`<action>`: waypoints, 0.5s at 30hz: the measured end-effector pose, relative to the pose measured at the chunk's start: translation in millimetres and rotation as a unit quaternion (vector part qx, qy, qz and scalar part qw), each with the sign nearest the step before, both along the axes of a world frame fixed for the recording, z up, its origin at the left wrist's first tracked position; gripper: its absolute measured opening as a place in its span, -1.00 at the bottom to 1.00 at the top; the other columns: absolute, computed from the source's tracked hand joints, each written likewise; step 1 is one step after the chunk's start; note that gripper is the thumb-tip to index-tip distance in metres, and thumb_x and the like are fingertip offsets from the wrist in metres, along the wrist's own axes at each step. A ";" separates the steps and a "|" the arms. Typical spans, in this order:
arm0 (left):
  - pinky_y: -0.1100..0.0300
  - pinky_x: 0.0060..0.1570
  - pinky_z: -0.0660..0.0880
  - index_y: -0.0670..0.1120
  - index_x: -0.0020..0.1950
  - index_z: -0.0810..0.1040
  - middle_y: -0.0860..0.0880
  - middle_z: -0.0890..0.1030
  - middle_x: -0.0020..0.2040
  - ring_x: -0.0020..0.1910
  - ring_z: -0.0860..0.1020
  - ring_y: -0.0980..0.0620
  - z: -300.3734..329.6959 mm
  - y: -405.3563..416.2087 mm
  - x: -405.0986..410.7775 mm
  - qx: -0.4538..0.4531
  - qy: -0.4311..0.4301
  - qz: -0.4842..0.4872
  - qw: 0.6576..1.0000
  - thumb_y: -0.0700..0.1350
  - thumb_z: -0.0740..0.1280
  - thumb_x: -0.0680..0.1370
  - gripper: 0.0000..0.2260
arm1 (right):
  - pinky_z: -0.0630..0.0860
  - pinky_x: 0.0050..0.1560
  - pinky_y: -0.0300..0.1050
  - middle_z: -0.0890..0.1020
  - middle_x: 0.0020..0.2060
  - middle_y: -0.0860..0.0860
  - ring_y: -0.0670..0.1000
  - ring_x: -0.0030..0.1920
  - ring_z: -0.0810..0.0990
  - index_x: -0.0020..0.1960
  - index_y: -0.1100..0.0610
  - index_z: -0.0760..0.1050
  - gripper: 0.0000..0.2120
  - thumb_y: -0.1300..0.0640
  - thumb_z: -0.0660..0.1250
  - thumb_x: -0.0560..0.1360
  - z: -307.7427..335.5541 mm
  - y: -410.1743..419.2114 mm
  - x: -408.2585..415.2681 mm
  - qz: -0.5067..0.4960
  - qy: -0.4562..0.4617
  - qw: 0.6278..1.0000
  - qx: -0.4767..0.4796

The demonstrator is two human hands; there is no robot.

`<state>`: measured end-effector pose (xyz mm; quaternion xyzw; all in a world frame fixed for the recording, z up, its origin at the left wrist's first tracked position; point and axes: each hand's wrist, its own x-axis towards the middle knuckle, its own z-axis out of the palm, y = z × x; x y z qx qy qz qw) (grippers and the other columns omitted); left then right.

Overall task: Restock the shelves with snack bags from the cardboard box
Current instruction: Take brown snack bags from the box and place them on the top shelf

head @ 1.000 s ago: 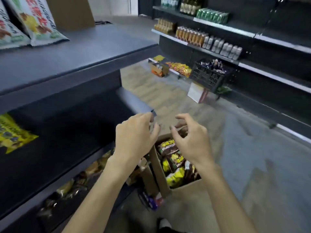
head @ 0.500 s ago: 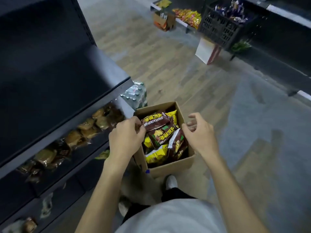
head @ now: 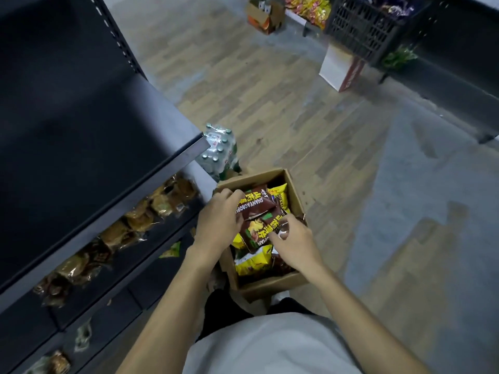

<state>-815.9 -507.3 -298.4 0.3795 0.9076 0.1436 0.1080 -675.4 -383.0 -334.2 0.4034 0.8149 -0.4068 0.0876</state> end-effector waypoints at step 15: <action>-0.07 0.32 0.36 0.12 0.55 0.15 -0.09 0.26 0.46 0.39 0.31 -0.13 -119.7 22.7 -76.8 -0.070 -0.138 -0.228 0.961 -0.12 0.36 0.51 -0.33 | 0.39 0.26 0.01 0.37 0.33 0.31 0.28 0.32 0.40 0.45 0.29 0.19 -0.30 -0.09 0.36 0.51 -75.3 -46.4 -86.7 -0.234 -0.163 0.958 -0.041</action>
